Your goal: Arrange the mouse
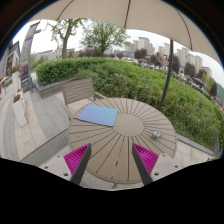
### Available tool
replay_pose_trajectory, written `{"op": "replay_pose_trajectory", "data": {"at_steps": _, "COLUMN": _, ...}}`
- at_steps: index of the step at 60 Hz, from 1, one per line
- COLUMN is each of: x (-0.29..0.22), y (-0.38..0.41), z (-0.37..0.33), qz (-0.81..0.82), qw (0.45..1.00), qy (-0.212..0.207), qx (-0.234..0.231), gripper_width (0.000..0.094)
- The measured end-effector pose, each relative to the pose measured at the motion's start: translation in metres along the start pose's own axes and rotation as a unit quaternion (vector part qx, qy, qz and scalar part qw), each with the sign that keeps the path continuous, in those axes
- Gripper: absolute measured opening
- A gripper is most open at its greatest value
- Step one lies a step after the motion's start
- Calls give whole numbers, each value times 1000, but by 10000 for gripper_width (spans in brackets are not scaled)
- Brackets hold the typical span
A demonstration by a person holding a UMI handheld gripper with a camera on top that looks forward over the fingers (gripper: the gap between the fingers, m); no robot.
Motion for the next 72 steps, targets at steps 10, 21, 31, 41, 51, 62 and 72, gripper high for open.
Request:
{"op": "replay_pose_trajectory", "data": {"at_steps": 10, "x": 5, "y": -61, "z": 14, "qz": 11, "qw": 999, "qy": -7, "qx": 42, "gripper_width": 854}}
{"op": "replay_pose_trajectory", "data": {"at_steps": 21, "x": 28, "y": -127, "z": 18, "qz": 27, "qw": 996, "qy": -1, "qx": 81, "gripper_width": 855}}
{"op": "replay_pose_trajectory", "data": {"at_steps": 31, "x": 53, "y": -175, "z": 31, "qz": 53, "qw": 993, "qy": 3, "qx": 101, "gripper_width": 854}}
{"op": "replay_pose_trajectory", "data": {"at_steps": 41, "x": 62, "y": -201, "z": 59, "qz": 54, "qw": 993, "qy": -9, "qx": 101, "gripper_width": 854}}
{"op": "replay_pose_trajectory", "data": {"at_steps": 51, "x": 66, "y": -223, "z": 103, "qz": 44, "qw": 994, "qy": -20, "qx": 95, "gripper_width": 852}}
{"op": "replay_pose_trajectory", "data": {"at_steps": 62, "x": 67, "y": -255, "z": 165, "qz": 67, "qw": 994, "qy": -20, "qx": 88, "gripper_width": 852}}
{"op": "replay_pose_trajectory", "data": {"at_steps": 72, "x": 58, "y": -287, "z": 214, "qz": 73, "qw": 992, "qy": -31, "qx": 93, "gripper_width": 857}}
Point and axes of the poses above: the point between the fingertips, and its own axes, seen from behind it with the camera up: y to the left, x down, z forward, the way the camera looks, the point moved 1 cm from there along -z, backward, against the way the camera looks, and after that the axes turned 5 degrees about -x, right-handed, at the moved point
